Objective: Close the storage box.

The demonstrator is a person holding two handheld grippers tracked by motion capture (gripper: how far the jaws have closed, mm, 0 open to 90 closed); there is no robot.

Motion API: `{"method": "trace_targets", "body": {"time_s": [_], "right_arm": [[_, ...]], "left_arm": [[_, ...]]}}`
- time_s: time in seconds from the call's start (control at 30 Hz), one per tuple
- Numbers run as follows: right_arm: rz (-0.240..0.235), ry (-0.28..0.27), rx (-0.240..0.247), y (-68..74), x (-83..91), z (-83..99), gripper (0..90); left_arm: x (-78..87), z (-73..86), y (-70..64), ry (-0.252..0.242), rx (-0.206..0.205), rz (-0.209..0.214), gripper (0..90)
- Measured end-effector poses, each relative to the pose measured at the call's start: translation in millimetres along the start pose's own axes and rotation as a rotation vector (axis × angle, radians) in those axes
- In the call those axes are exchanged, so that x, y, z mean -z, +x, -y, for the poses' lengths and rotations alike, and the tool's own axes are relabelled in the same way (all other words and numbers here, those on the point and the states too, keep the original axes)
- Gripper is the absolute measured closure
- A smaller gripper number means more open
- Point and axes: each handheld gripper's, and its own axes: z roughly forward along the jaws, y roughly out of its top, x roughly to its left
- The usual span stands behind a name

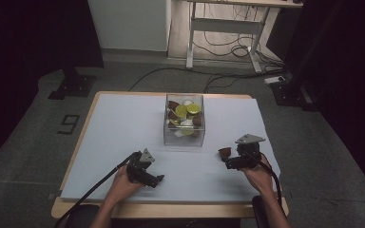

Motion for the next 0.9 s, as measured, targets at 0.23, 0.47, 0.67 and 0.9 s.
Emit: {"method": "trace_targets", "body": {"time_s": [0.23, 0.47, 0.67, 0.9], "right_arm": [[0.012, 0.031, -0.010, -4.9, -7.3, 14.6, 2.3], [-0.007, 0.106, -0.009, -6.6, -20.4, 26.6, 0.7], [-0.025, 0.159, -0.018, -7.7, -29.3, 35.4, 0.0], [-0.052, 0.213, -0.037, -8.7, -39.1, 44.4, 0.0]], "left_arm": [[-0.1, 0.0, -0.1, -0.001, 0.001, 0.000, 0.0], [-0.1, 0.0, -0.2, -0.001, 0.002, 0.000, 0.0], [-0.1, 0.0, -0.2, -0.001, 0.002, 0.000, 0.0], [-0.1, 0.7, -0.8, 0.001, 0.000, -0.001, 0.0]]}}
